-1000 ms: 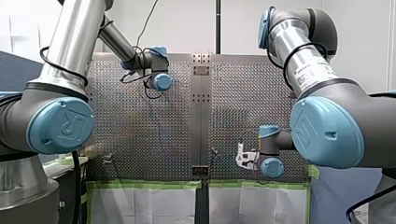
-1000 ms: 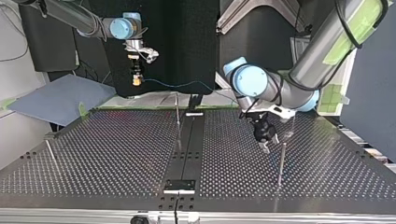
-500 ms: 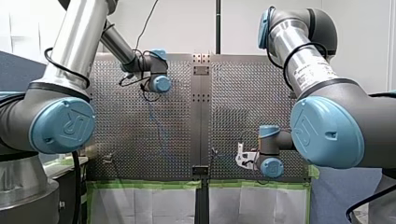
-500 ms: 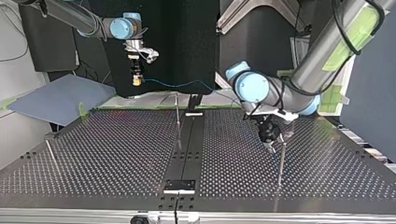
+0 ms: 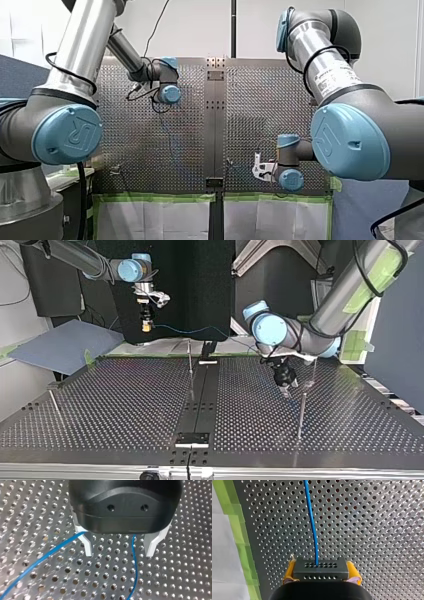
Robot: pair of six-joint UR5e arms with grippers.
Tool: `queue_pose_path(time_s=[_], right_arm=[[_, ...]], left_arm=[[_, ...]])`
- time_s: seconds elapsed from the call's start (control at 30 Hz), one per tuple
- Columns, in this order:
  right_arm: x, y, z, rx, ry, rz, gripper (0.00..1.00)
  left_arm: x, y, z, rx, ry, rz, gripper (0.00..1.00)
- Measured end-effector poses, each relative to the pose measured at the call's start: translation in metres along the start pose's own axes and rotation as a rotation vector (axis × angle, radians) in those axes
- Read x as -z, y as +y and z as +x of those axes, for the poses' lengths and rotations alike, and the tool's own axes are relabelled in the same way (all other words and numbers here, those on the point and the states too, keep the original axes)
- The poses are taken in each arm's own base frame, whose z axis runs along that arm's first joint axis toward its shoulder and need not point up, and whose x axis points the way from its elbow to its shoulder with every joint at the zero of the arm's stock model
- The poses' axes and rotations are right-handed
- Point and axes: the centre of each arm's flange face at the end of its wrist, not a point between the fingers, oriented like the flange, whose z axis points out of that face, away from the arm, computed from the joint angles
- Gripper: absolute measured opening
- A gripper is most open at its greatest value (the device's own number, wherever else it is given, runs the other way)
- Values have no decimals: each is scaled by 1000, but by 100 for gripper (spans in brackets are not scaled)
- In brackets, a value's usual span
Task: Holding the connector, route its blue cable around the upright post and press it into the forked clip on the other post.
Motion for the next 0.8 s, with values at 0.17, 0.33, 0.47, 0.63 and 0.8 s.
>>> queue_pose_path(time_s=[0.17,0.33,0.47,0.63,0.8], right_arm=[[0,0,0,0,-4,0,0],[1,-1,-1,-1,-7,2,0],[1,-2,-1,-1,-7,4,0],[2,-3,-1,-1,-7,6,0],[2,-4,-1,-2,-8,7,0]], left_arm=[[2,-14,13,0,16,20,100],[0,-38,33,-12,40,50,100],[1,-53,47,-13,54,71,100],[2,-59,53,-5,66,84,100],[6,-59,54,-14,81,86,100]])
